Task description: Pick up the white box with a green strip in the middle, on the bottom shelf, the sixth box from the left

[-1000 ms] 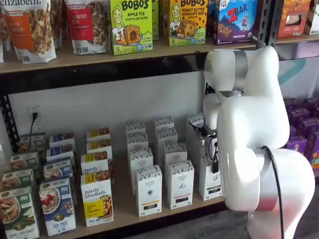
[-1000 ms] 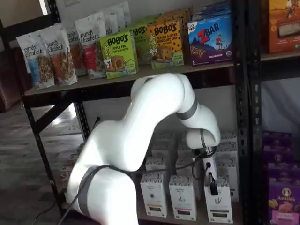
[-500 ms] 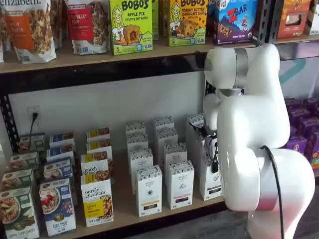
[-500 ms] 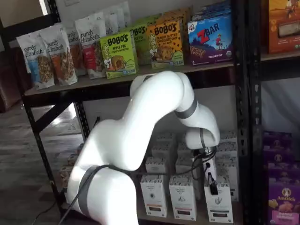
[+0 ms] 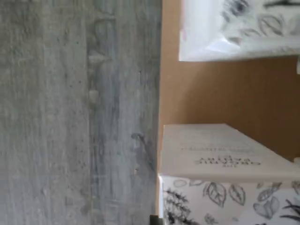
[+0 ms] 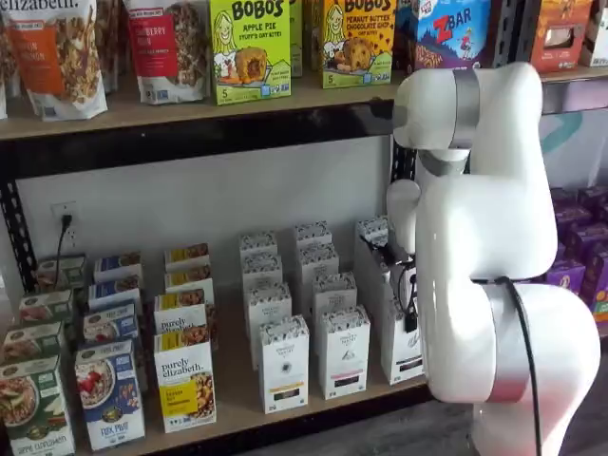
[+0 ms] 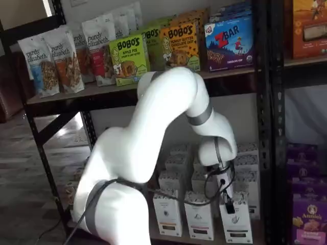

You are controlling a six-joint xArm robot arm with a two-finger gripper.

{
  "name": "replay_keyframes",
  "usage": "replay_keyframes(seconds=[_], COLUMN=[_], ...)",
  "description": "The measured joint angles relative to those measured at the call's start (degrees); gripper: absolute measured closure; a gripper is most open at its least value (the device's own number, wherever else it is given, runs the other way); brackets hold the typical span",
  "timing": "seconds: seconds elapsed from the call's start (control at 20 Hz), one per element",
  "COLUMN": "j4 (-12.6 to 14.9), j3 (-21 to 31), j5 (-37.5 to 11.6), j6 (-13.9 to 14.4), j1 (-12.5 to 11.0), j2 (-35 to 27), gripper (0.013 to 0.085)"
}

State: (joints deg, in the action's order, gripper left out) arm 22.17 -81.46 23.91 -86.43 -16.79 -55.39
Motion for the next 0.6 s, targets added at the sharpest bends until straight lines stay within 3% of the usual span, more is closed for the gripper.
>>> replay_keyframes(seconds=[0.3,0.6], j4=[5.75,6.90], j3=[11.96,21.81], j5=[-4.42,-5.80], j6=[5.56,7.65], j1=[-0.32,0.51], j2=[8.16,16.81], gripper=[0.0450,0.0450])
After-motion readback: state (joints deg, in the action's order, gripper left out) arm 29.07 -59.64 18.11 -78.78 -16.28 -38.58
